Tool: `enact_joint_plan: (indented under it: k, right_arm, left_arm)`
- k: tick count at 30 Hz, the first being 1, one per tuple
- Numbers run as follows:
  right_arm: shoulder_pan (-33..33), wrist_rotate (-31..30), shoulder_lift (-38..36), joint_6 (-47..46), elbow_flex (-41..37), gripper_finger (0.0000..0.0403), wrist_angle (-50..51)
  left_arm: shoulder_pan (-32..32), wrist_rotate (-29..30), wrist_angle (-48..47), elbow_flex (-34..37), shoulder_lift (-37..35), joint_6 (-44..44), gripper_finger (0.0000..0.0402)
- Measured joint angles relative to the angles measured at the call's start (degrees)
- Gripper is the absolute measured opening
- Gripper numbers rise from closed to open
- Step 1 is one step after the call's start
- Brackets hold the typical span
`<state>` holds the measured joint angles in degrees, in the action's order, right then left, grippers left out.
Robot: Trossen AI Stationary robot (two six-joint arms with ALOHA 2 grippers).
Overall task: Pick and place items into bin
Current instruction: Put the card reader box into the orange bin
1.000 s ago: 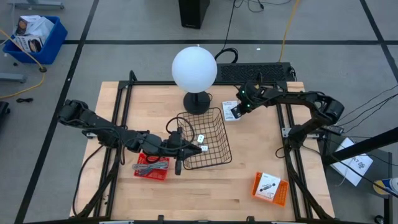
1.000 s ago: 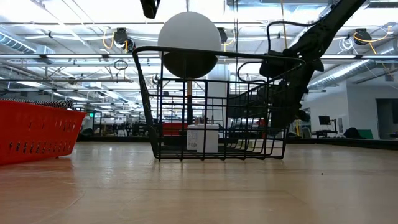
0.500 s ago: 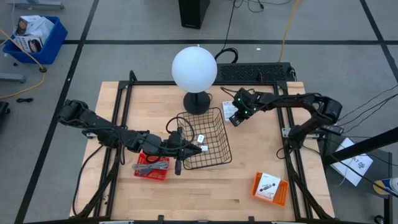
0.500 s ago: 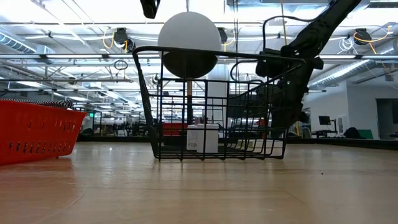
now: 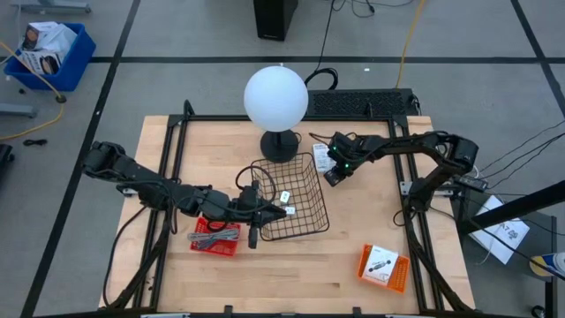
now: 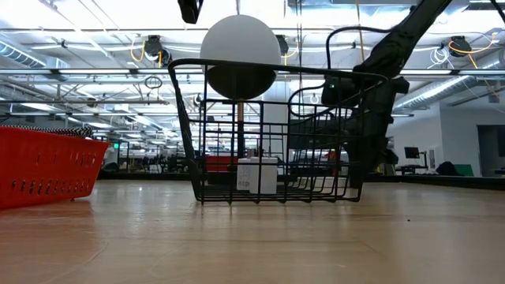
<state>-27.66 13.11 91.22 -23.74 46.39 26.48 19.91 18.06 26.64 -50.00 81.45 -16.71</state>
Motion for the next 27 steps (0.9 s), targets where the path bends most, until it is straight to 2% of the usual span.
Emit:
enact_joint_plan:
  k: [7,11,15,21,27]
  right_arm:
    - [3.2,0.0,-1.8,-1.0,-0.3,0.0000,3.0]
    - [4.4,-3.0,-3.7,-0.8,-0.3,0.0000,1.5]
    - [4.7,-9.4,-7.0,0.3,-0.3,0.0000,-2.7]
    - [2.2,-11.4,-9.2,0.4,-0.2,0.0000,-10.0]
    - [-1.7,-9.7,-6.7,0.6,-0.2,0.0000,-11.8]
  left_arm:
    - [0.1,0.0,0.0,0.0,0.0,-0.3,0.0047]
    - [0.1,0.0,-0.2,0.0,0.0,-0.3,0.0047]
    - [0.1,0.0,-0.2,0.0,0.0,-0.3,0.0047]
    - [0.1,0.0,-0.2,0.0,0.0,0.0,0.0047]
    - [0.1,0.0,-0.2,0.0,0.0,0.0,0.0047]
